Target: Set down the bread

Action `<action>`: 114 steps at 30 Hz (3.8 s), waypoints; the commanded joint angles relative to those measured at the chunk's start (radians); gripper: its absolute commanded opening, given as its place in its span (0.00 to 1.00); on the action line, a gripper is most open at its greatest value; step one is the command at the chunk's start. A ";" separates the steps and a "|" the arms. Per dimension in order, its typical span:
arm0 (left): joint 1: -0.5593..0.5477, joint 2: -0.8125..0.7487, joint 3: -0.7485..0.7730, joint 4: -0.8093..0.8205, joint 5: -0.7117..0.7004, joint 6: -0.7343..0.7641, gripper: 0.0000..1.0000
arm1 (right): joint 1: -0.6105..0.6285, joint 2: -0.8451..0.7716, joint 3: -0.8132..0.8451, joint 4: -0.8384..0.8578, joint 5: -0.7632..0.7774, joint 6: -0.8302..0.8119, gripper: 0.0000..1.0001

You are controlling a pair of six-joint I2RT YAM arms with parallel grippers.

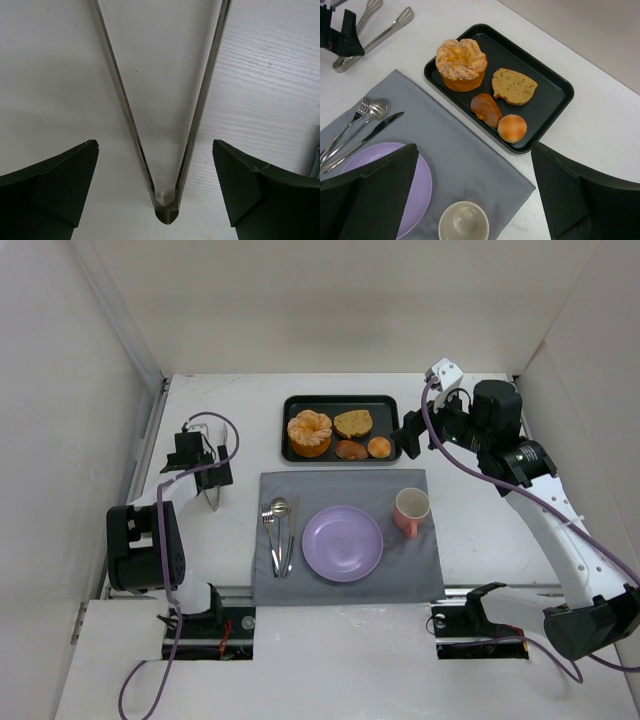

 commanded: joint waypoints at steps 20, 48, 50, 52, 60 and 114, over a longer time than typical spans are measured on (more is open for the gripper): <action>0.009 0.094 0.082 0.031 0.023 0.033 0.93 | -0.001 -0.022 -0.009 0.050 -0.029 -0.019 1.00; 0.019 0.149 0.100 0.012 0.062 0.033 0.79 | -0.001 -0.032 -0.009 0.050 -0.019 -0.019 1.00; 0.019 0.158 0.100 0.012 0.062 0.033 0.79 | -0.001 -0.032 -0.009 0.050 -0.019 -0.019 1.00; 0.019 0.159 0.100 0.012 0.062 0.033 0.79 | -0.001 -0.041 -0.009 0.050 -0.019 -0.019 1.00; 0.019 0.179 0.110 0.003 0.092 0.033 0.75 | -0.001 -0.041 -0.009 0.050 -0.010 -0.019 1.00; -0.121 -0.283 0.309 -0.149 0.305 -0.050 0.42 | -0.001 -0.041 -0.009 0.059 0.008 -0.019 1.00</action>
